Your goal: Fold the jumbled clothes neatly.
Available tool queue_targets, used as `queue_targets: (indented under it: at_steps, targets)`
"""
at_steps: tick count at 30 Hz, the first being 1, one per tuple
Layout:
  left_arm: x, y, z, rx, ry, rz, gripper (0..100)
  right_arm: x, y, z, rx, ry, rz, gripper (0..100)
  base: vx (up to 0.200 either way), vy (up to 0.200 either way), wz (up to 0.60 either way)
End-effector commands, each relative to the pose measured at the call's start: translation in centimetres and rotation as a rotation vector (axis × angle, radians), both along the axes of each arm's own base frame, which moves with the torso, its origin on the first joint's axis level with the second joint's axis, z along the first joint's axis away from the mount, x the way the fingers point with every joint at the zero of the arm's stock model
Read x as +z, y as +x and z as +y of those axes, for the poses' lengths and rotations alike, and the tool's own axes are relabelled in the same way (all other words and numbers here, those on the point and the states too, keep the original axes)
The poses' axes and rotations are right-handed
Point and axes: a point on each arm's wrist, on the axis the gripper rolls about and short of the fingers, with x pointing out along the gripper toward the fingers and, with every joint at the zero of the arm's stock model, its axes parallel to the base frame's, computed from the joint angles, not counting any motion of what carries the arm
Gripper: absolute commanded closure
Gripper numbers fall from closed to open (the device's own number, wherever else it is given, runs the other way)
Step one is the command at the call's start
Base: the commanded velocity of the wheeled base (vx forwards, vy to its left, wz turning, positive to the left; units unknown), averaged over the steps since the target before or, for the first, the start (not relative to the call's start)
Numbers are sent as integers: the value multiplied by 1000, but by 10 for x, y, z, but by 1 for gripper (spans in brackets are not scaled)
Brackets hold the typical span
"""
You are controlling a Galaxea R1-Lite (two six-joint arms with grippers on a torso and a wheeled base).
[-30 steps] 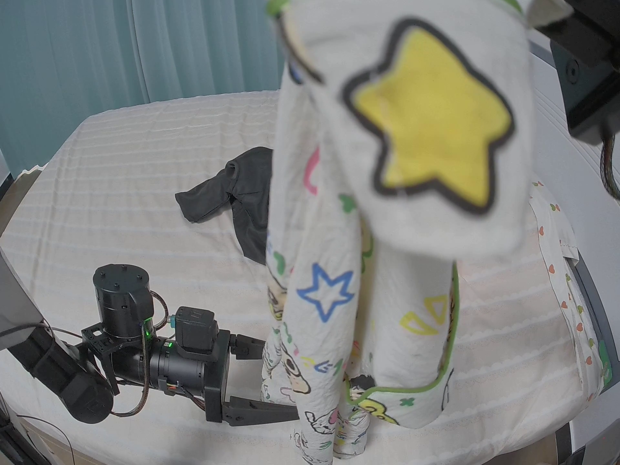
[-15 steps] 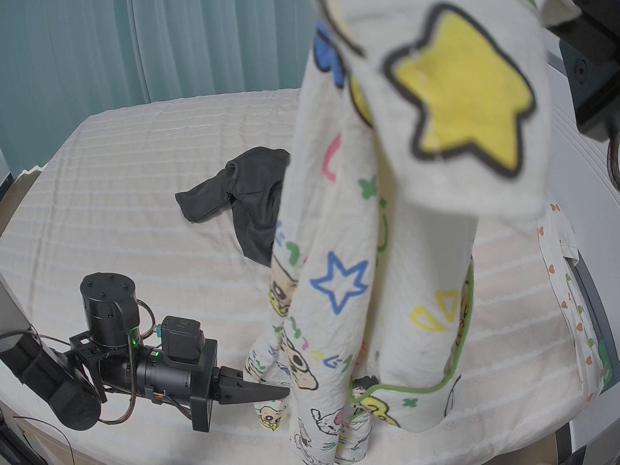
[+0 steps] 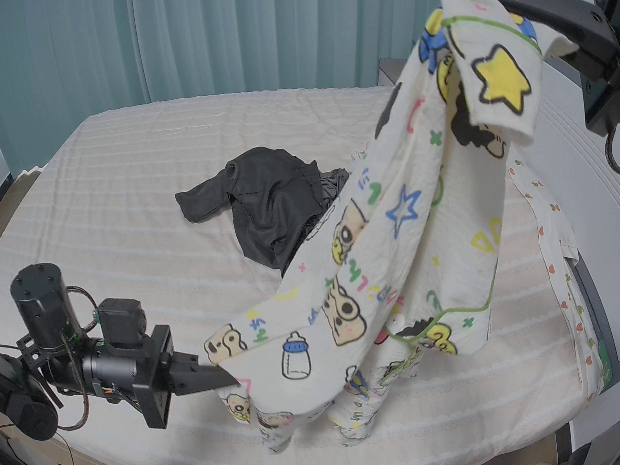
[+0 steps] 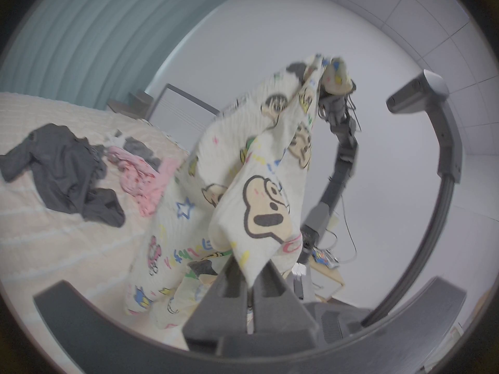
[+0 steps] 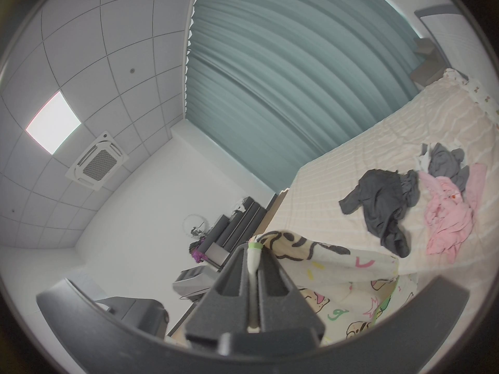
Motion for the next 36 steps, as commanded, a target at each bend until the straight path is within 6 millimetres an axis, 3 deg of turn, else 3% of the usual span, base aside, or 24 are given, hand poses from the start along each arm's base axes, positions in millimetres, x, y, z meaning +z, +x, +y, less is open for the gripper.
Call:
queue_targets:
  at_steps: [1, 6, 10, 19, 24, 26, 28, 36]
  targets:
    - [35, -19, 12, 155, -95, -81, 100, -4, 15, -23, -110, -4, 1, 100, 0, 0, 0]
    - [53, -19, 16, 346, -147, -146, 100, -7, 26, -37, -181, -12, 9, 100, 0, 0, 0]
    - [87, -12, 17, 549, -239, -244, 100, -15, 28, -48, -234, -23, 26, 100, 0, 0, 0]
    - [149, 6, 19, 999, -315, -292, 100, -40, 20, -70, -317, -32, 38, 100, 0, 0, 0]
    - [152, 7, 20, 1116, -231, -387, 100, -49, 14, -76, -325, -12, 9, 100, 0, 0, 0]
    - [150, 6, 21, 1192, -87, -512, 100, -52, 12, -79, -330, 10, -26, 100, 0, 0, 0]
    - [150, 2, 20, 1182, -54, -551, 100, -50, 12, -80, -330, 18, -37, 100, 0, 0, 0]
    - [131, -6, 21, 1180, -2, -516, 100, -44, 10, -78, -306, 38, -70, 100, 0, 0, 0]
